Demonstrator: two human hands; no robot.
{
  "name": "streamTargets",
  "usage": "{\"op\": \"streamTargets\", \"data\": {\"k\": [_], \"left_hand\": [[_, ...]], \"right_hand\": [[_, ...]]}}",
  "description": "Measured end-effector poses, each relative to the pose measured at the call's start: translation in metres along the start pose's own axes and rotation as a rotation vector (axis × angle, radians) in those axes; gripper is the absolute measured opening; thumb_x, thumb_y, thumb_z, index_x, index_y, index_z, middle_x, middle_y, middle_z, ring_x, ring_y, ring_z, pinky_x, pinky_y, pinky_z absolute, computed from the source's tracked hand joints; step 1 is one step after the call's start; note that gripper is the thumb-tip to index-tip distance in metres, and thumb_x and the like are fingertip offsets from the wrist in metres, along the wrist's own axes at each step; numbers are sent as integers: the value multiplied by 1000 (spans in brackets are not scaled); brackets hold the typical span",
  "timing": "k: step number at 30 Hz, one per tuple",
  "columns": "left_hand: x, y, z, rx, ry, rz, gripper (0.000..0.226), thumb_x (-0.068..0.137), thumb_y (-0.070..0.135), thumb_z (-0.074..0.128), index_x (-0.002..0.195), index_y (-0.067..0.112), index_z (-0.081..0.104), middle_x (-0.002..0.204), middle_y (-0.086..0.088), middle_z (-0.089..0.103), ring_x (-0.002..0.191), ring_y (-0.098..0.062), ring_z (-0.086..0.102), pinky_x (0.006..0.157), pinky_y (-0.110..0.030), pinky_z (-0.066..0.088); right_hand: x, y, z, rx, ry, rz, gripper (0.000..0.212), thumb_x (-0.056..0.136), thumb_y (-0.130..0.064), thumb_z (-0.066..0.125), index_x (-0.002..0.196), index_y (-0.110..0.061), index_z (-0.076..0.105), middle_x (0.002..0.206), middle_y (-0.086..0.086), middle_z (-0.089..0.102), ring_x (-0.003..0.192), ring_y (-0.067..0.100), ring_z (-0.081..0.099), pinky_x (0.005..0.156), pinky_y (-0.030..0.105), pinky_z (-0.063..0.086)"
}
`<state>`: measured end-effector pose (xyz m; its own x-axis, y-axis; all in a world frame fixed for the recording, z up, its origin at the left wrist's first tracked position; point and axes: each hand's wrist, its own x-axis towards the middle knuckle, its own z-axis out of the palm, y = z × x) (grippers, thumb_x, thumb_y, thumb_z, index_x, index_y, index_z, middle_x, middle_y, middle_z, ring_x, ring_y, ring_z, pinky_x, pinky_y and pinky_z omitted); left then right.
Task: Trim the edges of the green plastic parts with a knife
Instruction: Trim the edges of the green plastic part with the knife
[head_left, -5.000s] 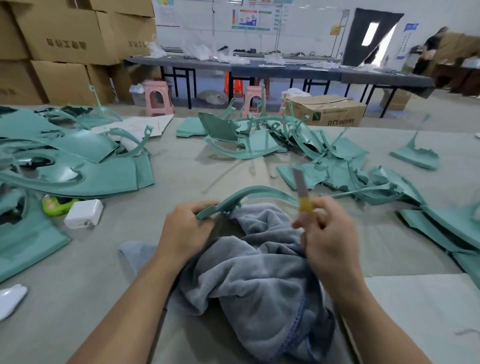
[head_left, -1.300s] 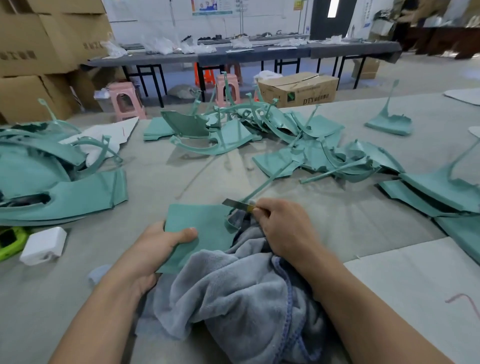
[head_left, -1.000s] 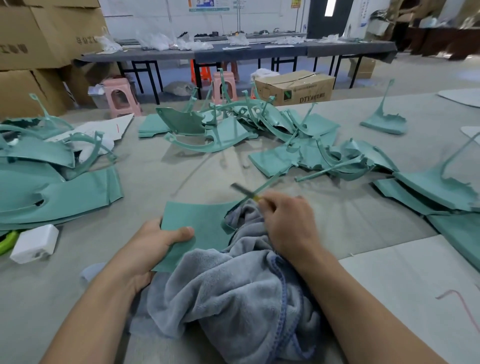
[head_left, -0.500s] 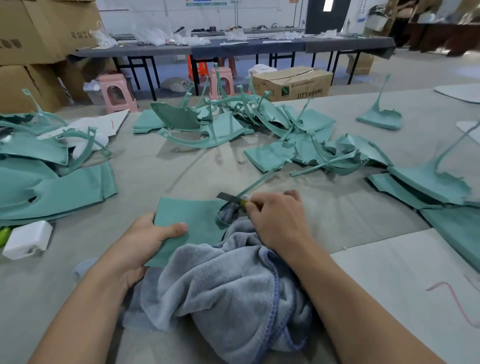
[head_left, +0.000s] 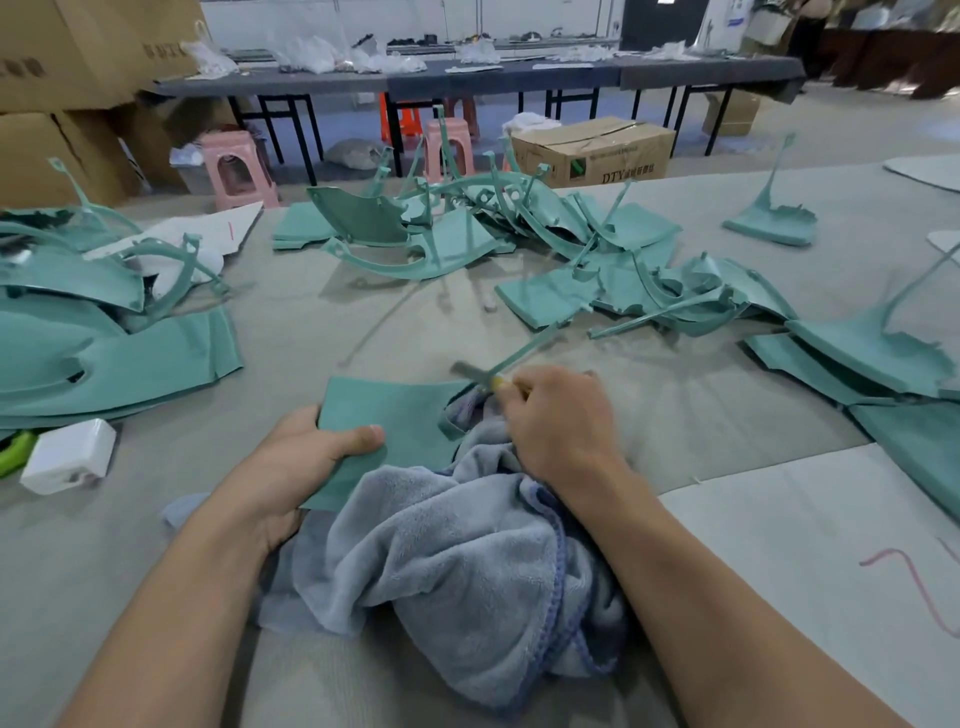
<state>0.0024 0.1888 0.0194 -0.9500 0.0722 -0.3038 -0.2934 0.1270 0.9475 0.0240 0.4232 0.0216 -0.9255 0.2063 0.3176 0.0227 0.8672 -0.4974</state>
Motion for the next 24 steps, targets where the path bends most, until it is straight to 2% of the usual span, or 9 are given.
{"op": "streamTargets", "data": {"k": [3, 5, 6, 9, 11, 15, 18, 21, 24], "left_hand": [[1, -1, 0, 8, 8, -3, 12, 88, 2, 69, 99, 6, 70, 89, -14, 78, 69, -24, 75, 56, -29, 59], [1, 0, 0, 2, 0, -6, 14, 88, 3, 69, 101, 6, 70, 90, -14, 78, 71, -25, 75, 57, -30, 59], [1, 0, 0, 1, -3, -9, 14, 88, 3, 70, 101, 7, 70, 91, -14, 78, 72, -26, 75, 57, -30, 59], [1, 1, -1, -13, -4, -17, 14, 88, 3, 70, 102, 7, 70, 91, -15, 78, 72, -26, 76, 56, -30, 59], [0, 1, -1, -18, -2, -14, 16, 88, 3, 70, 103, 6, 70, 92, -15, 78, 73, -27, 76, 58, -31, 60], [-2, 1, 0, -18, 7, -10, 14, 88, 2, 70, 102, 6, 70, 90, -14, 78, 71, -25, 75, 53, -29, 57], [-2, 2, 0, -43, -8, -19, 14, 89, 1, 69, 102, 5, 70, 90, -15, 78, 69, -25, 75, 51, -27, 56], [-2, 2, 0, -55, -5, -17, 13, 88, 1, 69, 101, 5, 70, 88, -15, 78, 67, -24, 75, 49, -27, 55], [-1, 1, 0, -40, 20, -14, 15, 87, 2, 71, 101, 7, 69, 88, -13, 78, 68, -24, 75, 51, -27, 55]], "right_hand": [[8, 13, -12, -54, 209, 253, 43, 103, -29, 46, 61, -22, 42, 54, -6, 44, 54, 19, 37, 82, 36, 31], [4, 16, -14, 16, 335, 185, 39, 103, -28, 51, 64, -23, 47, 54, -9, 43, 51, 10, 33, 79, 33, 27], [1, 14, -13, 69, 324, 86, 37, 102, -27, 55, 66, -23, 51, 54, -10, 44, 50, 6, 33, 78, 32, 27], [-7, 3, -3, 53, 76, -153, 36, 99, -30, 61, 64, -21, 55, 53, -10, 45, 51, 2, 37, 82, 32, 32], [-4, 2, 0, -48, 36, -105, 41, 101, -34, 56, 62, -21, 49, 53, -10, 43, 54, 8, 42, 83, 33, 30], [5, 23, -13, -8, 213, 132, 39, 102, -31, 52, 65, -20, 52, 54, -8, 47, 55, 21, 44, 77, 32, 29], [-1, 21, -13, 141, 90, -17, 31, 99, -30, 61, 69, -21, 61, 55, -7, 53, 55, 21, 49, 56, 31, 33], [-4, 14, -6, 37, -17, -79, 34, 98, -33, 60, 68, -19, 57, 57, -5, 54, 60, 25, 51, 60, 34, 37], [8, 29, -16, -76, 207, 163, 35, 101, -33, 53, 70, -16, 56, 67, 7, 65, 67, 36, 55, 65, 38, 41]]}}
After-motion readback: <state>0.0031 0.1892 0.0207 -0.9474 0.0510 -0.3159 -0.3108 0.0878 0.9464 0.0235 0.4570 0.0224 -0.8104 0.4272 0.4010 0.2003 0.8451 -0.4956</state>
